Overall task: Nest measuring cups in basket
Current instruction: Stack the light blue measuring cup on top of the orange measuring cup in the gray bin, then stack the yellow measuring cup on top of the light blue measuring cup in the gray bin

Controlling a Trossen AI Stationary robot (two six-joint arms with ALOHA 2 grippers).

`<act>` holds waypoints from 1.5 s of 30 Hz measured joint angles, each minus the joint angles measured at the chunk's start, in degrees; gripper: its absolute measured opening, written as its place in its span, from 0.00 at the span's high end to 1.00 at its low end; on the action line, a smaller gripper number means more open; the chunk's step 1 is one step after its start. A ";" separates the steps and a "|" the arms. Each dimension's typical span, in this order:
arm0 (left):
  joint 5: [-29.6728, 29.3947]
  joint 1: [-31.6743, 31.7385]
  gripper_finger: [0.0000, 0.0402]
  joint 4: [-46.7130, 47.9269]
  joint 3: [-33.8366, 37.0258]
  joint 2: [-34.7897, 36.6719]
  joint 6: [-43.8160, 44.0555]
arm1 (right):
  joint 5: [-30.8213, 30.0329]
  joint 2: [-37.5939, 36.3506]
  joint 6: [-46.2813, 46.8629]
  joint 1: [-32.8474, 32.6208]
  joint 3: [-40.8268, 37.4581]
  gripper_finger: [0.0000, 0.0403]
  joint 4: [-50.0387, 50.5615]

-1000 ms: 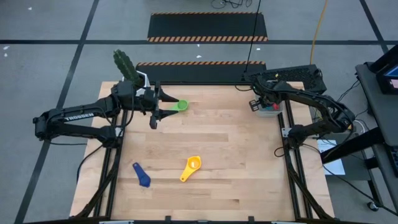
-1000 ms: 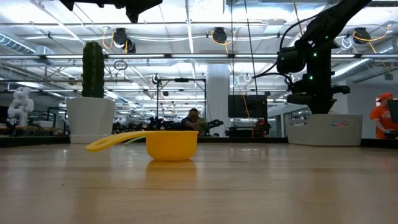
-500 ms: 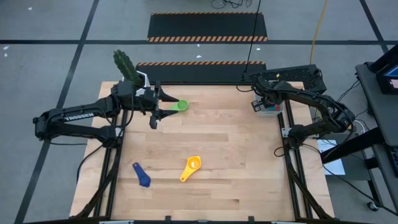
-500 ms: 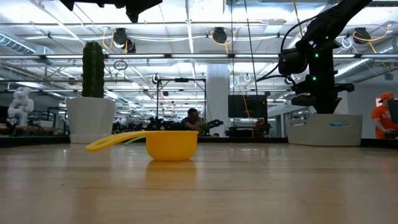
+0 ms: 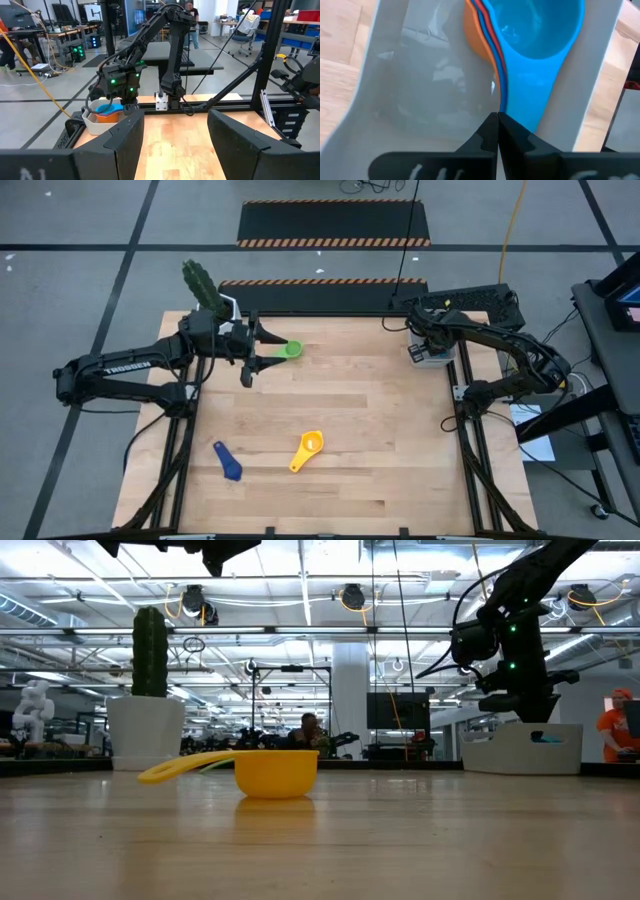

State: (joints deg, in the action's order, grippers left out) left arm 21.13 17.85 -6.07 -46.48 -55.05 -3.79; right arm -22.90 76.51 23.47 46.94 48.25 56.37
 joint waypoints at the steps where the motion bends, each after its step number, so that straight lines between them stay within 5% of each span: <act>1: 0.08 0.00 0.45 0.00 0.00 0.00 0.00 | 0.05 0.00 0.03 0.00 0.00 1.00 -0.07; 12: 0.08 0.00 0.45 0.37 0.00 0.00 -0.44 | 3.60 -4.35 -4.40 -4.41 -0.04 1.00 -11.96; 27: -0.91 -3.54 0.45 0.13 0.00 -0.02 0.06 | 3.66 -10.84 -5.44 -29.71 -0.04 1.00 -26.64; 33: -8.79 -8.91 0.45 -0.04 0.00 -0.07 0.48 | 3.61 -10.84 -7.26 -36.41 -0.04 1.00 -30.79; 45: -21.76 -15.63 0.45 7.00 0.00 -0.07 -0.22 | 5.10 -10.80 -11.24 -39.19 -0.04 1.00 -36.60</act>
State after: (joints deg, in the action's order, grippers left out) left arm -0.63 2.22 0.93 -46.48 -55.11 -4.01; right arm -17.79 65.71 12.23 7.75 48.21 19.77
